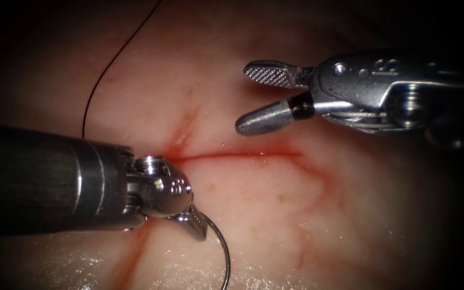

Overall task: Wound Closure
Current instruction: Pick up the needle using the left gripper

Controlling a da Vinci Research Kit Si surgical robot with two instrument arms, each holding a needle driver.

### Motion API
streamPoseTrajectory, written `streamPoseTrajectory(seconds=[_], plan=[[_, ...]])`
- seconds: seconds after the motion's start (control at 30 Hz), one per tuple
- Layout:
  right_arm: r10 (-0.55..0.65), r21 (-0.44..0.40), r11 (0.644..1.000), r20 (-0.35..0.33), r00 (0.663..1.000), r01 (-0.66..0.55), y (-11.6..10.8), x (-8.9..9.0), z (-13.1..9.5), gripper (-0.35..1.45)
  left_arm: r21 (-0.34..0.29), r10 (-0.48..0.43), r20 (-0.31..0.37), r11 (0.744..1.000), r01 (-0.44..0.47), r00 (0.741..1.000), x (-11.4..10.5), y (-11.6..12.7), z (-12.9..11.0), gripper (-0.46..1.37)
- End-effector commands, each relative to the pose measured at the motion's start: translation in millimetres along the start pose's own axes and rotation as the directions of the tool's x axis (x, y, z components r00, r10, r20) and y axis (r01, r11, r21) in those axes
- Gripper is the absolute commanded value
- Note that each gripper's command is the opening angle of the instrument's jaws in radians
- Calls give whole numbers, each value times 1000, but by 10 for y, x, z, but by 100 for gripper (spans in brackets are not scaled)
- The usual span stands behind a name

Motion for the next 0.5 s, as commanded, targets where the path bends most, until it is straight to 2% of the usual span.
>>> streamPoseTrajectory(seconds=[0.03,0.13,0.27,0.33,0.4,0.43,0.47,0.5], plan=[[0,4,1000,0,1000,0,0,0,0,99,-13,3,0,1000,-3,1000,1,0,-1,-35],[-1,5,1000,-1,1000,1,-2,0,0,99,-19,8,1,1000,-8,1000,1,2,-6,-35],[-1,5,1000,-1,1000,1,-1,0,0,98,-24,82,3,996,-82,997,4,8,-16,-35],[-1,5,1000,-1,1000,1,0,0,0,99,-20,142,-1,990,-142,990,9,12,-23,-27],[-1,5,1000,-1,1000,1,2,0,0,99,-8,206,-5,978,-206,978,15,15,-28,-5],[0,5,1000,-1,1000,0,2,0,0,99,0,243,-8,970,-243,970,17,18,-29,13],[0,5,1000,-1,1000,0,3,1,0,99,4,259,-8,966,-259,966,18,19,-30,18],[0,5,1000,-1,1000,0,3,1,0,99,8,297,-6,955,-297,955,19,23,-30,32]])
